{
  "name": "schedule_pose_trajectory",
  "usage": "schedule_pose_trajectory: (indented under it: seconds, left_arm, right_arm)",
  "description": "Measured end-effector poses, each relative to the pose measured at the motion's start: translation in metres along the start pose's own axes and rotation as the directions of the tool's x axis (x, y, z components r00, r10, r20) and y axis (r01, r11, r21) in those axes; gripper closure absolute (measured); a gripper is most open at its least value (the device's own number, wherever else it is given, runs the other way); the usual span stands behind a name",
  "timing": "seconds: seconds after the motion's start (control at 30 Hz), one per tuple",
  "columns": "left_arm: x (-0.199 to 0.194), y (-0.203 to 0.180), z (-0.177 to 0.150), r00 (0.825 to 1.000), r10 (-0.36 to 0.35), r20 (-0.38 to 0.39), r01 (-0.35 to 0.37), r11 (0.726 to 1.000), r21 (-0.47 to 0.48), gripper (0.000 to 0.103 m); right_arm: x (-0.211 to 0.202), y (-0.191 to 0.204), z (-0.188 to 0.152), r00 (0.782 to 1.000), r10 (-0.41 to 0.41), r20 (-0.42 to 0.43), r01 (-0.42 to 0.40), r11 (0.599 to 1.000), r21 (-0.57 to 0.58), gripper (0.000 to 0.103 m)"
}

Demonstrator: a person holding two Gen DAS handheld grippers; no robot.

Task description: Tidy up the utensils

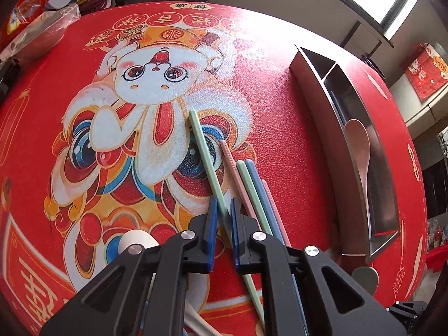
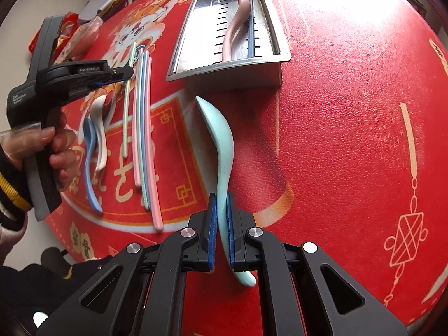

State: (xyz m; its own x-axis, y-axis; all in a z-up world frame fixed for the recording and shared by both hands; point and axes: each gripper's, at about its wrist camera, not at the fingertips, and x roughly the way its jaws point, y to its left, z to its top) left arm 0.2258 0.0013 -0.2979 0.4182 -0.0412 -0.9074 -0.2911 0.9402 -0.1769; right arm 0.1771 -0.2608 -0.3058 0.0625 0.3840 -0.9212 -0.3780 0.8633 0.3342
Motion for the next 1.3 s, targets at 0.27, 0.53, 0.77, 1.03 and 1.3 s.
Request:
schedule_pose_trajectory:
  seconds: [0.27,0.53,0.77,1.03,1.3]
  left_arm:
    - [-0.012,0.009,-0.029,0.998,-0.033,-0.054,0.034,0.999,0.022,0.096]
    - [-0.019,0.001,-0.050,0.998,-0.010,-0.058,0.011,1.000,0.017,0.096]
    - [-0.016,-0.003,-0.048,0.999,0.004,-0.052,-0.002,0.999,0.047,0.096]
    - [-0.028,0.026,-0.044,0.994,-0.103,-0.047,0.098,0.989,-0.111,0.097]
    - [-0.057,0.022,-0.033,0.987,-0.158,0.009,0.158,0.979,-0.130,0.097]
  right_arm:
    - [0.001,-0.001,0.000,1.000,0.004,0.002,-0.004,1.000,0.013,0.096]
    - [0.001,-0.002,0.000,1.000,0.007,0.005,-0.007,1.000,0.020,0.096]
    - [0.001,-0.004,0.001,1.000,0.020,0.013,-0.021,0.999,0.032,0.096]
    - [0.001,-0.005,0.001,1.000,0.027,0.016,-0.028,0.999,0.038,0.096]
    - [-0.002,-0.002,0.003,0.999,0.044,0.027,-0.045,0.999,0.027,0.096]
